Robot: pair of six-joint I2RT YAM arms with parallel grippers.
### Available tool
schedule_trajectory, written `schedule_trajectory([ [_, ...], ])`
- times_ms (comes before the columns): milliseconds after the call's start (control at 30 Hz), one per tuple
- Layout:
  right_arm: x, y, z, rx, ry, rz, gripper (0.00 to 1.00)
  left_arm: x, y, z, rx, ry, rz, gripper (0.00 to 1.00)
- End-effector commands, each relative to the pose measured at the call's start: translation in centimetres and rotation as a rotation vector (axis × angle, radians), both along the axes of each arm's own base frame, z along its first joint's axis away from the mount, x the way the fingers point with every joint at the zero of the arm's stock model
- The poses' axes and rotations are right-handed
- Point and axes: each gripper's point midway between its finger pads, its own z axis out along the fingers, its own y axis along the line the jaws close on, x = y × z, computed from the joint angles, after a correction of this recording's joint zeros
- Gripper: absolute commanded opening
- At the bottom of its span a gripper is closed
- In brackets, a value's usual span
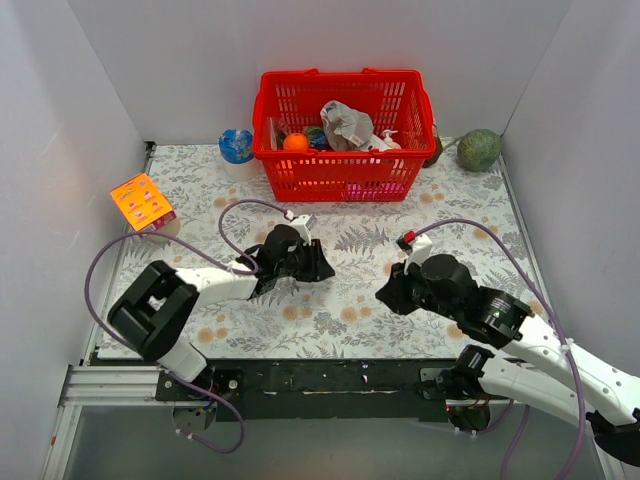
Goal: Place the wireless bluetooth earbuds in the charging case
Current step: Place the charging case at the center of the board.
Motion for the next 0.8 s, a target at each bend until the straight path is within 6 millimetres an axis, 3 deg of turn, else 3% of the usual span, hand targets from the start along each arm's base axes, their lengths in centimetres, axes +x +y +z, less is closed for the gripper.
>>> schedule_trajectory([
  [0, -0.2, 0.3, 2.1, 0.096, -0.03, -0.004, 0.2, 2.0, -0.8, -1.0, -0.006, 0.05, 0.009, 0.0],
  [100, -0.4, 0.1, 1.8, 0.098, -0.033, -0.006, 0.21, 2.4, -1.0, -2.4, 0.021, 0.068, -0.007, 0.01],
  [367, -0.8, -0.1, 0.6, 0.091, -0.014, 0.006, 0.23, 2.4, -0.2, -5.6, 0.107, 0.146, 0.019, 0.34],
  [667, -0.9, -0.6, 0.3, 0.078, -0.019, -0.004, 0.25, 1.4, 3.3, -5.7, 0.215, 0.157, 0.056, 0.51],
  [700, -0.9, -0.7, 0.2, 0.075, -0.018, -0.005, 0.25, 1.6, 3.5, -5.2, 0.213, 0.143, 0.067, 0.61],
  [733, -0.9, -0.7, 0.2, 0.075, -0.016, -0.006, 0.25, 1.2, 4.2, -5.2, 0.233, 0.161, 0.078, 0.91],
  [767, -1.0, -0.8, 0.2, 0.074, -0.015, -0.008, 0.25, 1.0, 5.0, -4.3, 0.235, 0.159, 0.096, 0.98],
])
